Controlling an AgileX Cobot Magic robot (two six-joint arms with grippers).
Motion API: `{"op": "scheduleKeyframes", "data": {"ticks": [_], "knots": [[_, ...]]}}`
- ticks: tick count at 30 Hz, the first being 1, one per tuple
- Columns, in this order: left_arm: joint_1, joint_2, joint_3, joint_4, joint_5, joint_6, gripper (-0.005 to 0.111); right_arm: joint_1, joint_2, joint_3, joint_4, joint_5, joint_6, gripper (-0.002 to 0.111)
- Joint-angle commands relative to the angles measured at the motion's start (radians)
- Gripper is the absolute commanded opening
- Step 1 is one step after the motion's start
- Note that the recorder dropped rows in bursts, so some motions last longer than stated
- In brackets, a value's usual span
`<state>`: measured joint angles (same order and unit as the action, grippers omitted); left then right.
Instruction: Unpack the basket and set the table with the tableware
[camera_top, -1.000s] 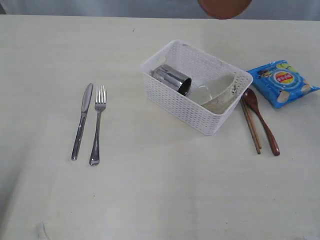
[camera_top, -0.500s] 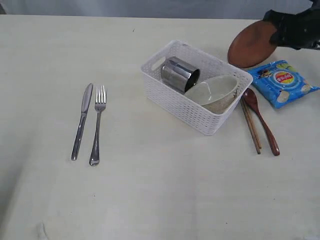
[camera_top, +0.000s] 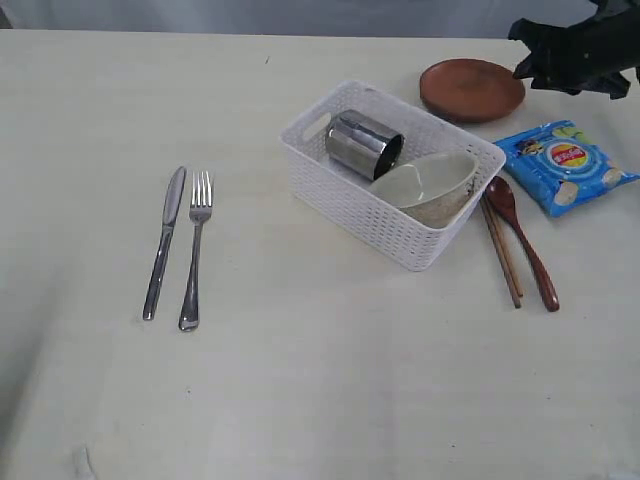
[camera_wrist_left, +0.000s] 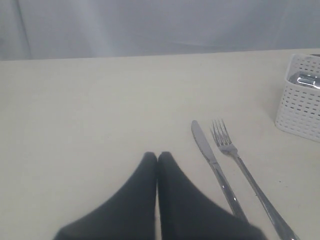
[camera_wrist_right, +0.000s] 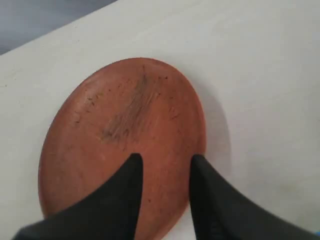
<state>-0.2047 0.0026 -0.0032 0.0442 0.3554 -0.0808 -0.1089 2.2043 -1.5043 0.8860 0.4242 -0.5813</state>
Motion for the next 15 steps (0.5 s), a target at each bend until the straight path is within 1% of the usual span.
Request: {"op": "scheduleKeyframes", "data": {"ticks": [1,5,8,11,15], "knots": [[-0.005,-0.003,0.003,0.008,-0.011,-0.004,0.000,-0.005,0.000,-0.029,-0.102,0.012,-0.010,0.032],[-0.005,-0.003,0.003,0.008,-0.011,-0.004,0.000,-0.017,-0.016,-0.065,-0.129,0.088,0.030,0.032],[-0.005,-0.003,0.003,0.008,-0.011,-0.004,0.000,-0.026,-0.045,-0.106,-0.129,0.184,0.037,0.032],[-0.005,-0.003,0.003,0.008,-0.011,-0.004,0.000,-0.024,-0.092,-0.165,-0.108,0.299,0.031,0.032],[-0.005,-0.003,0.003,0.008,-0.011,-0.004,0.000,0.012,-0.151,-0.247,-0.046,0.484,-0.013,0.032]]}}
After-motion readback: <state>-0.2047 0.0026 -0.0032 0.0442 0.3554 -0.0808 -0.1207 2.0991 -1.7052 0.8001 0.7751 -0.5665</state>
